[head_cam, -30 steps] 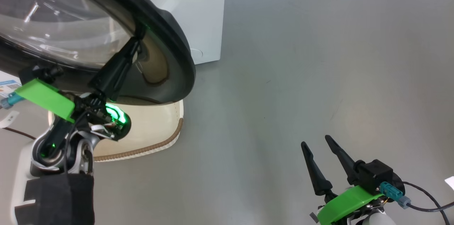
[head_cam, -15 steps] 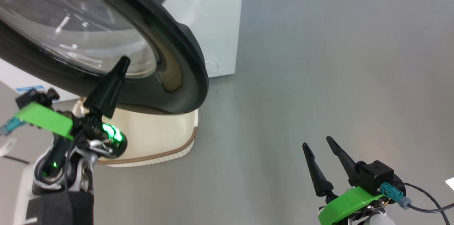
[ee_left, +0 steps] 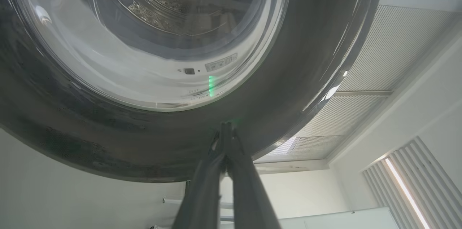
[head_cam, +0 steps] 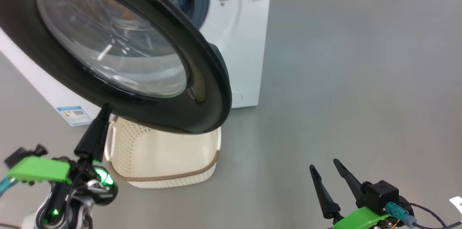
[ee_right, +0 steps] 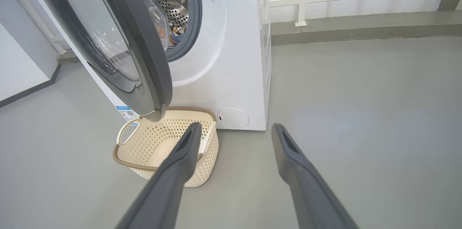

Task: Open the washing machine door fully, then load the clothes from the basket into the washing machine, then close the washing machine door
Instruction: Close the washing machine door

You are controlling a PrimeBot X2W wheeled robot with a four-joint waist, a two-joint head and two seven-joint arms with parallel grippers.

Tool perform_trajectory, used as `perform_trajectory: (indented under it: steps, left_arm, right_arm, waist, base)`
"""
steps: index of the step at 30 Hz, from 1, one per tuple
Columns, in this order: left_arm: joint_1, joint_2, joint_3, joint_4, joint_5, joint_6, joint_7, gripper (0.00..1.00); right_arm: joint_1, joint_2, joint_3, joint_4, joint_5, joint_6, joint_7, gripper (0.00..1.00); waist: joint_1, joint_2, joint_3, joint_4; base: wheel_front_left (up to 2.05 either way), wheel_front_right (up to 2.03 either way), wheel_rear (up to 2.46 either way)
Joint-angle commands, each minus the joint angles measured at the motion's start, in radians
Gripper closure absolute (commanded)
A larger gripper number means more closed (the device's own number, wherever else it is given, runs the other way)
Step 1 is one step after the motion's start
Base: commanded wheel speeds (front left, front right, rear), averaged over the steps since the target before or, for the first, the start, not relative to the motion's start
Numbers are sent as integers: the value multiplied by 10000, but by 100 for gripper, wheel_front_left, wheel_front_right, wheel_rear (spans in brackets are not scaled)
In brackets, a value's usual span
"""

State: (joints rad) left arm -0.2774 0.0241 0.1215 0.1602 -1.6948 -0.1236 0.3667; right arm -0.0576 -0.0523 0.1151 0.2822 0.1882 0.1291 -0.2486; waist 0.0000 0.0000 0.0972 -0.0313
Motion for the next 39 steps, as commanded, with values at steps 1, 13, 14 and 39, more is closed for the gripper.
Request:
perform_trajectory:
  steps: [1, 13, 14, 39]
  left_arm:
    - [-26, 262, 375, -373, 64, -71, -111, 100]
    - [1002, 446, 116, -1444, 1938, -71, -1424, 0]
    - [1019, 513, 64, -1527, 2148, -71, -1599, 0]
    - [1394, 2829, -1561, -721, 10881, -64, -6281, 0]
  right_arm:
    - [17, 20, 241, -190, 112, 16, -131, 0]
    - [395, 20, 198, -275, 138, 16, -131, 0]
    - [406, 20, 202, -288, 128, 16, -131, 0]
    - [391, 20, 99, -507, -118, 16, -132, 0]
  waist:
    - [0, 0, -358, 232]
    - [0, 0, -925, 468]
    - [0, 0, -931, 475]
    - [0, 0, -774, 352]
  base:
    - [0, 0, 0]
    - [0, 0, 0]
    - [0, 0, 0]
    - [0, 0, 0]
